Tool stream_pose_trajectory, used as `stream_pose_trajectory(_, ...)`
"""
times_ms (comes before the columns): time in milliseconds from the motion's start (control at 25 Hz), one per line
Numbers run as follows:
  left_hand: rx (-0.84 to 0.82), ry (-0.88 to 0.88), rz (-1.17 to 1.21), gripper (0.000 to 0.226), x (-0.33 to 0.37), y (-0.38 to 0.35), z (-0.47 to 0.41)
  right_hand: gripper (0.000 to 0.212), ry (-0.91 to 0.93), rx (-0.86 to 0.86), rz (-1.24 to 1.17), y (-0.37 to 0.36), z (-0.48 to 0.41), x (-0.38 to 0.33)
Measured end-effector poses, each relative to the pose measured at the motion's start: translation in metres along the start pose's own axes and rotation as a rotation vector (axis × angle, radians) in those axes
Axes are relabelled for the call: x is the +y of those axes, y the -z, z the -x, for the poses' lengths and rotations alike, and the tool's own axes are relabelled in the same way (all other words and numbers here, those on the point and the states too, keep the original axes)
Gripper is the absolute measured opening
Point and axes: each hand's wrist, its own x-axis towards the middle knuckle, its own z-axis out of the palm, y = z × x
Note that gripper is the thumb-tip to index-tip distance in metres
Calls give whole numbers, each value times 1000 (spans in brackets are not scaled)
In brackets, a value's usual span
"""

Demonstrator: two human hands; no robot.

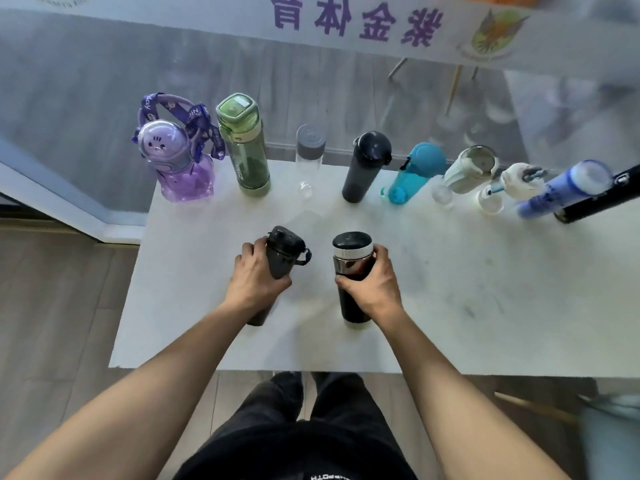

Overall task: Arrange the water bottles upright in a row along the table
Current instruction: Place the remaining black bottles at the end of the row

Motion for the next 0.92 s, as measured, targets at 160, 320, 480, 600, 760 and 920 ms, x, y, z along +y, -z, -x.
stream_pose_trajectory(160,-5,-72,146,81,18,5,27,92,-2,127,-198,16,20,10)
stream_pose_trajectory(320,-40,-110,349,73,48,4,50,86,14,241,-343,33,37,28)
stream_pose_trajectory(480,-70,-231,511,77,88,-1,66,81,34,295,-467,57,57,41)
stream_pose_trajectory(600,-121,-365,476,84,120,-6,77,85,38,342,-520,86,67,53)
stream_pose_trajectory(760,-122,-464,467,76,167,-27,96,77,32,421,-564,128,80,71)
stream_pose_trajectory(920,-134,-529,429,75,221,-66,119,79,49,511,-530,179,87,108)
